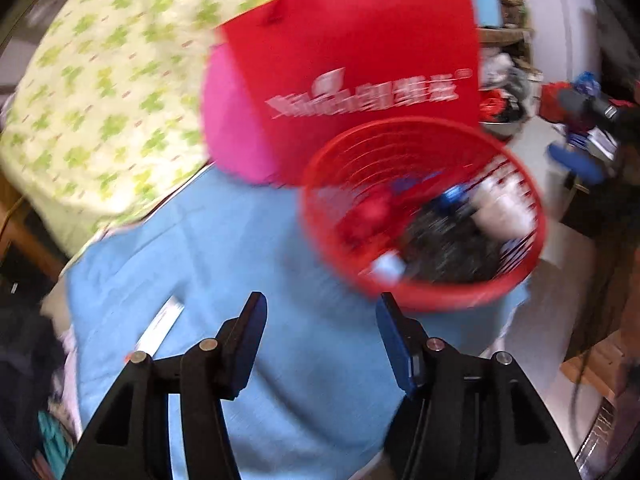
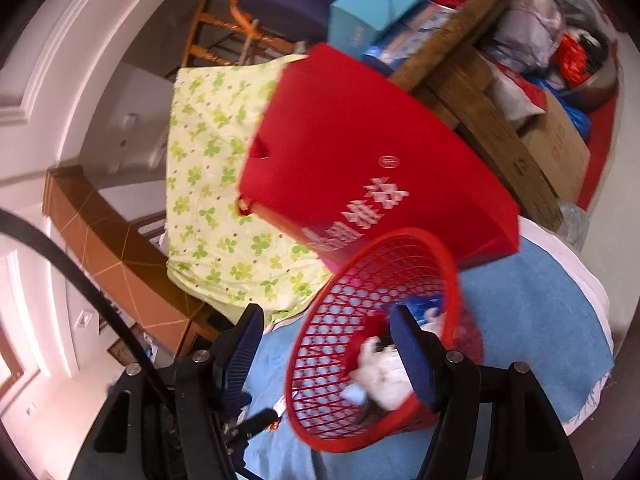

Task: Collect trash
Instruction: 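Move both tools back toward the medicine box and orange wrapper on the towel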

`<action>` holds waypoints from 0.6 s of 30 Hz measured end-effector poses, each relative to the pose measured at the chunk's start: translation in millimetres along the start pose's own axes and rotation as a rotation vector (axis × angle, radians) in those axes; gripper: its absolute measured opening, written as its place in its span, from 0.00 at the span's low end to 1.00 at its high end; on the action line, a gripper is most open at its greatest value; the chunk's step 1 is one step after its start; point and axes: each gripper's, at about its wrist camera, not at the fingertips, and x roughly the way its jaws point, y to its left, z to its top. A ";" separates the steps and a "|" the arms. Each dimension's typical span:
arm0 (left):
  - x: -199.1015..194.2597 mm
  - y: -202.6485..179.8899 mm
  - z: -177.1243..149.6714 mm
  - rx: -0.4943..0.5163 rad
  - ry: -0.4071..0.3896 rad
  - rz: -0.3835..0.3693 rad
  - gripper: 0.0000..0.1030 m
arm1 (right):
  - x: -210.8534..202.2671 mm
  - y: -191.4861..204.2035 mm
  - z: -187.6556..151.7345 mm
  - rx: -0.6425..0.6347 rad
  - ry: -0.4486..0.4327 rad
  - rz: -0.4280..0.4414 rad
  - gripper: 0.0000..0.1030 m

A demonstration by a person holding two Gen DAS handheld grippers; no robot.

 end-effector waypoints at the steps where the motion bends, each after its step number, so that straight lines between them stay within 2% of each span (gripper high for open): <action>1: -1.8 9.7 -6.3 -0.020 0.009 0.011 0.56 | 0.7 5.8 -0.8 -0.010 0.004 0.010 0.68; 6: -11.7 86.7 -55.9 -0.166 0.065 0.132 0.56 | 14.7 44.2 -11.1 -0.077 0.057 0.069 0.68; 9: -12.3 131.9 -87.7 -0.263 0.096 0.194 0.56 | 35.1 73.8 -27.0 -0.132 0.127 0.101 0.68; 14: -5.7 184.6 -127.7 -0.397 0.125 0.227 0.56 | 77.8 110.9 -62.9 -0.190 0.263 0.121 0.68; 18: 4.5 208.0 -156.1 -0.463 0.132 0.220 0.56 | 121.2 135.4 -97.5 -0.227 0.385 0.100 0.68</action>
